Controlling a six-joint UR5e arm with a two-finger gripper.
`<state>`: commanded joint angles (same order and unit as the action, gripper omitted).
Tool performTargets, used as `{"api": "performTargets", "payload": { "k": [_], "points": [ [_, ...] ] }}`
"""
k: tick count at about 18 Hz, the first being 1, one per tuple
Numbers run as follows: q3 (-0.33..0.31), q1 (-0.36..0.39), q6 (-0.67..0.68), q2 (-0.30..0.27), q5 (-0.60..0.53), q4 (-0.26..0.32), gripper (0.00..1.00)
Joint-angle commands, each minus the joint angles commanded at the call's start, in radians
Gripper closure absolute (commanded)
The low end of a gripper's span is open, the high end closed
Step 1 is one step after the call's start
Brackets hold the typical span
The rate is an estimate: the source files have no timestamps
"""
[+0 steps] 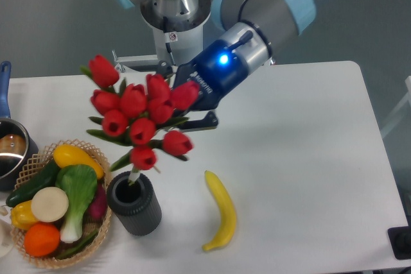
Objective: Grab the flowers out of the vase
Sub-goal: 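Lift the tulip bunch up out of the black vase, then carry the held tulips away from the vase over the table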
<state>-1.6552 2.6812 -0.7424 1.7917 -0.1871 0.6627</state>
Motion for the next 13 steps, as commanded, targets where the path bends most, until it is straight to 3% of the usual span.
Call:
{"api": "performTargets", "payload": {
  "k": [5, 7, 10, 13],
  "points": [
    [-0.002, 0.086, -0.061, 0.001, -0.046, 0.003, 1.0],
    [-0.003, 0.1, -0.159, 0.015, -0.089, 0.003, 1.0],
    [-0.011, 0.12, -0.241, 0.012, -0.32, 0.006, 1.0],
    [-0.005, 0.118, -0.245, 0.015, -0.466, 0.006, 1.0]
  ]
}}
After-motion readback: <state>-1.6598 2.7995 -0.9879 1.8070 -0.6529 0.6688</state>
